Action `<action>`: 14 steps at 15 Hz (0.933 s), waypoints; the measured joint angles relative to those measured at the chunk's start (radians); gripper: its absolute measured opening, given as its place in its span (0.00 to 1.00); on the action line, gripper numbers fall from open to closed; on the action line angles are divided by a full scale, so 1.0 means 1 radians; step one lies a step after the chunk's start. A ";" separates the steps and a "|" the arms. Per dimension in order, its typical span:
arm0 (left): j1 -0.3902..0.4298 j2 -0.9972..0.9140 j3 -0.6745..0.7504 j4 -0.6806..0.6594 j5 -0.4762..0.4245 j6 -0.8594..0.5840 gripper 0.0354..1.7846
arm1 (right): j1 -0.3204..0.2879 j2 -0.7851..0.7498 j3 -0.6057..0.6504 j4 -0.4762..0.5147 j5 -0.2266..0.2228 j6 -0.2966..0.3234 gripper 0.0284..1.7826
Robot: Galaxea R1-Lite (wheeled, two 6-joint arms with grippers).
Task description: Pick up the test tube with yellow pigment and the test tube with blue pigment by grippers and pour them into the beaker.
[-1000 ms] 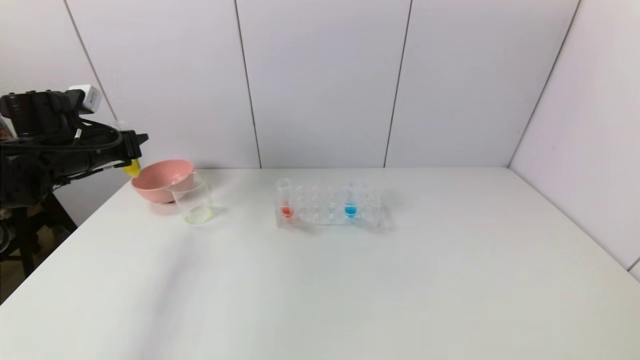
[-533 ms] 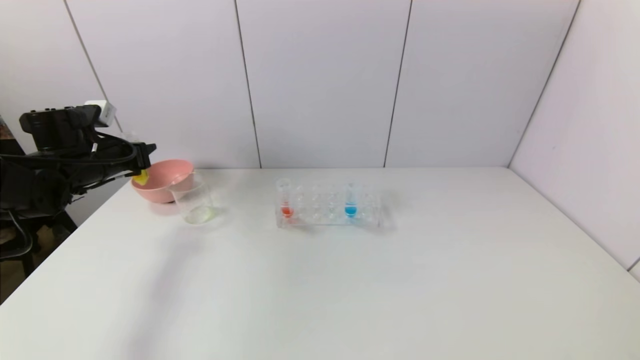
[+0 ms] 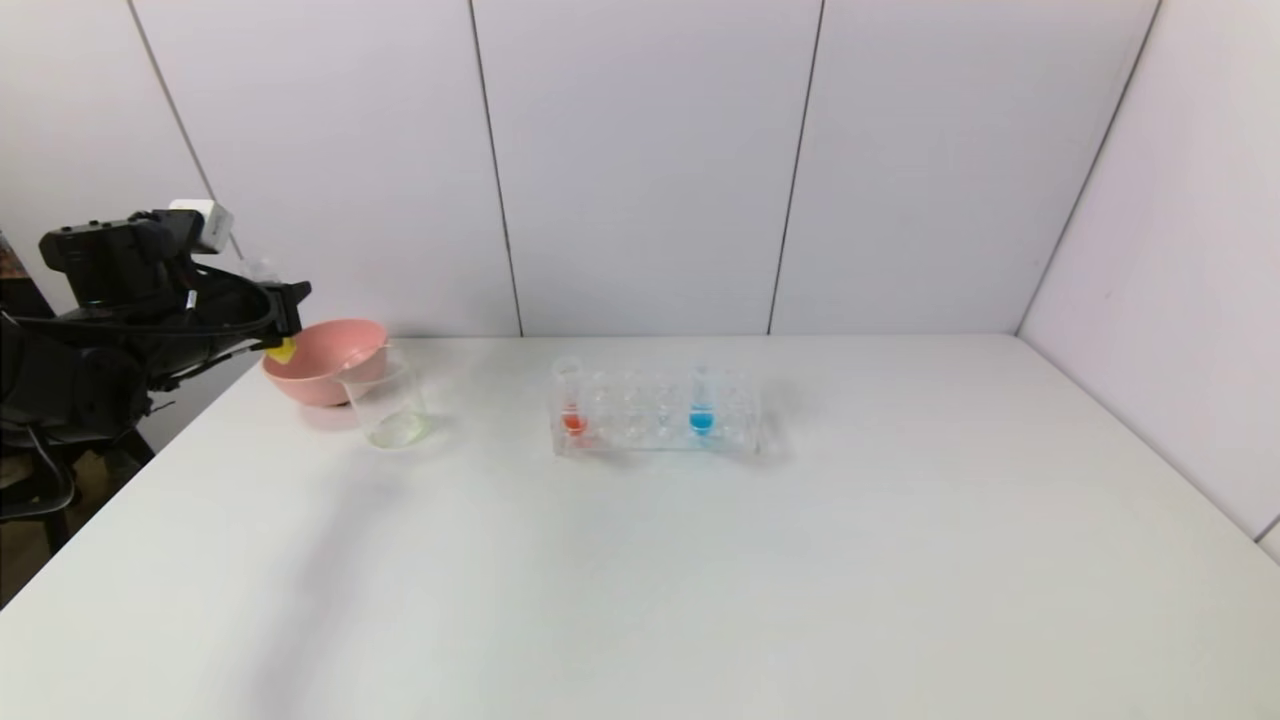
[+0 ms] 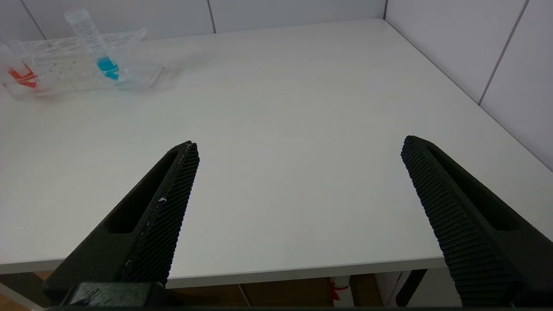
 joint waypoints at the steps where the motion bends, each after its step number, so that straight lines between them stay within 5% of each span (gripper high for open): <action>1: 0.000 0.001 0.000 0.000 0.000 0.000 0.29 | 0.000 0.000 0.000 0.000 0.000 0.000 0.96; 14: 0.004 -0.008 -0.034 0.078 -0.004 0.050 0.29 | 0.000 0.000 0.000 0.000 0.000 0.000 0.96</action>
